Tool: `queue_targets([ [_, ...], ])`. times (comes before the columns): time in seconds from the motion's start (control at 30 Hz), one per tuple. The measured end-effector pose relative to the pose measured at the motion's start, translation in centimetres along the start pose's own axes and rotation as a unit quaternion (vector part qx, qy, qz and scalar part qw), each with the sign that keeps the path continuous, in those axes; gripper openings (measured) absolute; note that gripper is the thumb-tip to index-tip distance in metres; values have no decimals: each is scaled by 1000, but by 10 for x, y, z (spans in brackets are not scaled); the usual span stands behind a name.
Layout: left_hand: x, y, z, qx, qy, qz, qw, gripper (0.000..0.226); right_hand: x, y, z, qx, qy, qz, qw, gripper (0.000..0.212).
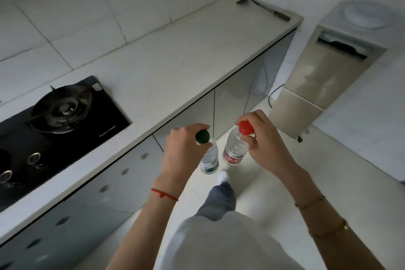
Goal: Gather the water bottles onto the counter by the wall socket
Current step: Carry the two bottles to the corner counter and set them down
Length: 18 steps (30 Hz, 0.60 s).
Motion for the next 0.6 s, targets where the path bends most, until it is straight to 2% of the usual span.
queue_targets([
  [0.1, 28, -8, 59, 24, 19, 4, 1000, 43, -22, -30, 47, 15, -29, -2, 999, 51],
  [0.27, 60, -20, 166, 56, 24, 14, 998, 42, -60, -67, 139, 30, -51, -36, 998, 43],
  [0.6, 98, -34, 350, 65, 9, -18, 998, 41, -115, -105, 322, 10, -67, -41, 997, 39],
])
Point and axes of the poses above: each hand's wrist, its own z-axis towards the middle knuckle, its own x-axis out of the palm, y = z × x, the point moved 9 cm from there along z, towards the middle knuckle, and after that the axes turned 14 degrees about x, right-handed, at the moved point
